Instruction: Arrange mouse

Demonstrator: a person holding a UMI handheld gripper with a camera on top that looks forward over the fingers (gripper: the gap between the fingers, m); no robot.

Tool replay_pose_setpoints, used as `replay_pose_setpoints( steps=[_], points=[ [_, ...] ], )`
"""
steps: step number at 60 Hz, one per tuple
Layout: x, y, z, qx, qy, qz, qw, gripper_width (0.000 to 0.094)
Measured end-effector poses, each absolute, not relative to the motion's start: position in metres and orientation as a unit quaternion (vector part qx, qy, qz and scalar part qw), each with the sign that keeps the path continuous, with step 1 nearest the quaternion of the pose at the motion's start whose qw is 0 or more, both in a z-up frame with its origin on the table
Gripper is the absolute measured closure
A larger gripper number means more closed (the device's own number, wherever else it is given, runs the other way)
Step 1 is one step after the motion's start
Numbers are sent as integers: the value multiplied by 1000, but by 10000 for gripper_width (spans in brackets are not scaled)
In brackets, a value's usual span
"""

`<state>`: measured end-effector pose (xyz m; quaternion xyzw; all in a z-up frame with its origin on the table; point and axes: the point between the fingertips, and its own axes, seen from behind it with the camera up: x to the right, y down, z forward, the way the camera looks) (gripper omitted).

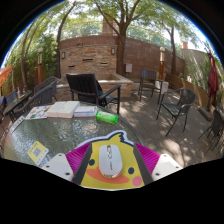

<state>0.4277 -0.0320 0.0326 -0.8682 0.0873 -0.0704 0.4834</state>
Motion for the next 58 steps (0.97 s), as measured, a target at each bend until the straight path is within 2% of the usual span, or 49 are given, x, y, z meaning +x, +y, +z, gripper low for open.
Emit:
replay_pose_setpoints(
  steps=[15, 28, 39, 58],
  points=[
    [386, -118, 143, -857, 76, -96, 501, 79],
    [331, -220, 209, -854, 69, -97, 506, 78],
    [304, -279, 242, -851, 63, -98, 512, 81],
    [298, -324, 254, -846, 56, -111, 519, 79]
  ],
)
